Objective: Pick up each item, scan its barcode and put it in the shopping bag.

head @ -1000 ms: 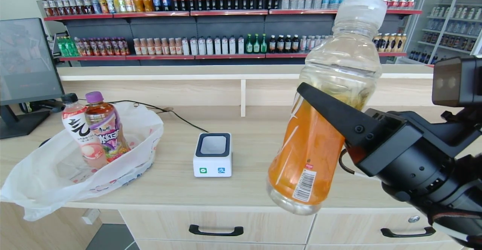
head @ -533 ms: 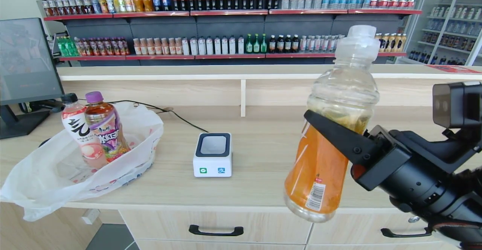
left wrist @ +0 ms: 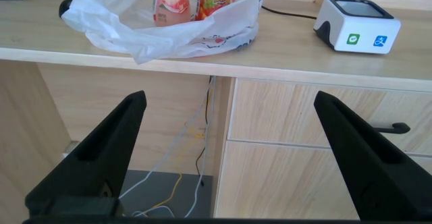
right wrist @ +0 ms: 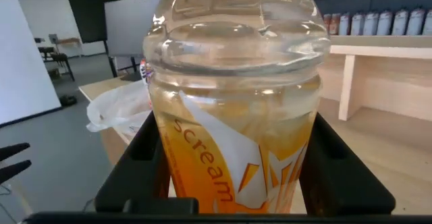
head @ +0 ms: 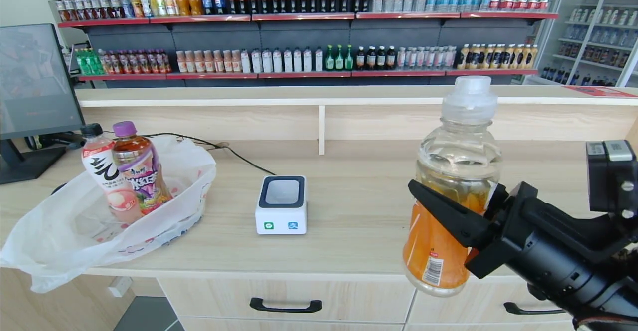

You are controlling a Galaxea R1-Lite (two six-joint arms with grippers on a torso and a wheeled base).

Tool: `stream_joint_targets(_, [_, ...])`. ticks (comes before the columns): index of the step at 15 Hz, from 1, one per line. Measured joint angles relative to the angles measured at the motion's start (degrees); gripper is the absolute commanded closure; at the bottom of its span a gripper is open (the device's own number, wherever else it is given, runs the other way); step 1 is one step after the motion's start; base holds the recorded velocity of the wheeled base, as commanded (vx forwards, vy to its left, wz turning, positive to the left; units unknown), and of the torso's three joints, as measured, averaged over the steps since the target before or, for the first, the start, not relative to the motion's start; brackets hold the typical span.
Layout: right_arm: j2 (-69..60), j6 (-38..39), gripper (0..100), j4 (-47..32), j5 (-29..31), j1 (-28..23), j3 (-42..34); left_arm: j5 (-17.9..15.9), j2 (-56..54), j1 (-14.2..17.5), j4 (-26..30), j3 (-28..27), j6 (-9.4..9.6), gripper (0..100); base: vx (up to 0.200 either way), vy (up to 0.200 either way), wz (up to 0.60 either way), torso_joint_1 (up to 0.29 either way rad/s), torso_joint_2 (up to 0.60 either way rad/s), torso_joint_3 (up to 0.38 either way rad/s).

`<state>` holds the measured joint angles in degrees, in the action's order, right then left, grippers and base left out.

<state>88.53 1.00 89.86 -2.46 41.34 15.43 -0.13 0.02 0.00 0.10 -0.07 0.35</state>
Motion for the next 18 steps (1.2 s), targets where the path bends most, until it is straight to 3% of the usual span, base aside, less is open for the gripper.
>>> stream_joint_targets(3, [-0.8,-5.7,100,0.1,7.7,0.0,-2.0,0.0,0.0,0.0,0.0,0.0,0.13,0,0.0,0.0,0.0,0.0,0.0,0.0])
stream_joint_targets(11, [-5.0,-4.8,100,0.1,8.6,-5.4,-6.4,0.0,0.0,0.0,0.0,0.0,-0.02,0,0.0,0.0,0.0,0.0,0.0,0.0])
stream_joint_targets(18, [-8.4,-3.4,100,0.1,8.5,-6.4,-10.1,0.0,0.0,0.0,0.0,0.0,0.0,0,0.0,0.2,0.0,0.004,0.0,0.003])
